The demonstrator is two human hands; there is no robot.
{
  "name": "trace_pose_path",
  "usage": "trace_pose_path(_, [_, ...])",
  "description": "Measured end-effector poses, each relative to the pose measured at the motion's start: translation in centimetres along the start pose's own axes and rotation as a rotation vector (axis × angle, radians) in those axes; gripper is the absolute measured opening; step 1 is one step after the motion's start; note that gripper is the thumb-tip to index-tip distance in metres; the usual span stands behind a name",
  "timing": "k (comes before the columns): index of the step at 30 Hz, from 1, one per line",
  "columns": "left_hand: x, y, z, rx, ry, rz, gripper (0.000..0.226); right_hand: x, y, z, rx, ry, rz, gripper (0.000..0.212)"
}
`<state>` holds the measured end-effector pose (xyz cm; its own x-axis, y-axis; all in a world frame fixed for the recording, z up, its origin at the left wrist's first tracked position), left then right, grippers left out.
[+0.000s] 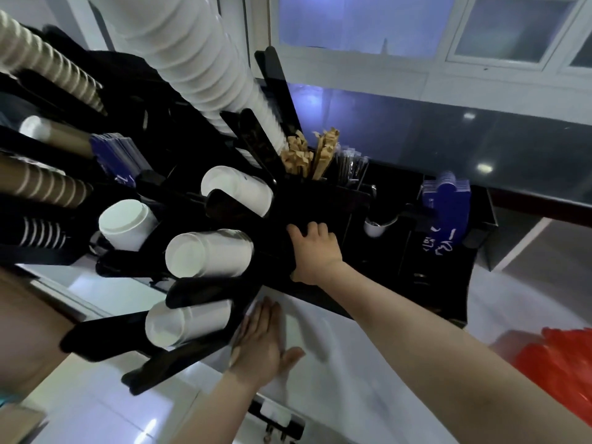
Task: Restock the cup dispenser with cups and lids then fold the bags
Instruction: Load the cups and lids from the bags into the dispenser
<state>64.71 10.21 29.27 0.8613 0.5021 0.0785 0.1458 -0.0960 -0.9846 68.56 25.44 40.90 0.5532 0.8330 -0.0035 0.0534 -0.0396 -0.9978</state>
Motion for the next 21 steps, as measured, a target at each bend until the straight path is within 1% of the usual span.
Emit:
trace_pose_path(2, [0.1, -0.2, -0.1, 0.028, 0.013, -0.001, 0.122, -0.3, 0.8, 0.3, -0.039, -0.001, -0.01, 0.109])
trace_pose_path(3, [0.0, -0.2, -0.2, 0.022, 0.008, 0.003, 0.124, -0.5, 1.0, 0.4, -0.053, -0.009, -0.03, 0.11])
trace_pose_path(5, [0.1, -0.5, -0.3, 0.025, 0.008, -0.001, 0.126, -0.8, 1.0, 0.4, -0.047, -0.032, -0.103, 0.112])
trace_pose_path(8, [0.2, -0.9, -0.2, 0.013, -0.038, -0.012, 0.121, -1.5, 0.0, -0.3, 0.003, -0.074, -0.186, 0.116])
trace_pose_path(9, [0.1, -0.6, -0.1, -0.003, -0.032, -0.005, 0.123, -1.8, -0.2, -0.6, 0.006, -0.087, -0.191, 0.113])
trace_pose_path(11, [-0.2, 0.1, -0.2, -0.06, -0.038, -0.005, 0.124, -2.6, -0.3, -1.6, -0.001, -0.103, -0.193, 0.101])
trace_pose_path(14, [0.2, -0.4, -0.2, -0.036, -0.007, 0.008, 0.112, -3.6, 0.5, -3.4, -0.053, -0.09, -0.18, 0.08])
trace_pose_path(17, [0.5, -0.7, -0.6, 0.009, 0.039, 0.006, 0.102, -4.3, 1.3, -4.5, -0.143, -0.094, -0.205, 0.077])
trace_pose_path(19, [0.4, -0.8, -0.6, 0.021, 0.048, 0.003, 0.102, -4.2, 1.1, -4.5, -0.148, -0.105, -0.201, 0.076])
trace_pose_path(21, [0.3, -0.6, -0.4, 0.012, 0.024, 0.019, 0.107, -3.7, 0.7, -4.3, -0.134, -0.091, -0.127, 0.064])
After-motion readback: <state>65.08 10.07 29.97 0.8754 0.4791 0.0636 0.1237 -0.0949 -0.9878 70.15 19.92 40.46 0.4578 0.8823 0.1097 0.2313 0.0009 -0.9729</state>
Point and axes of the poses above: each hand's wrist, its own z-axis towards the middle knuckle, its own y-axis out of the palm, x = y × z, the point moved 6 cm from there along z, towards the middle knuckle, and after that the axes turned 13 degrees about -y, right-handed, at the moved point
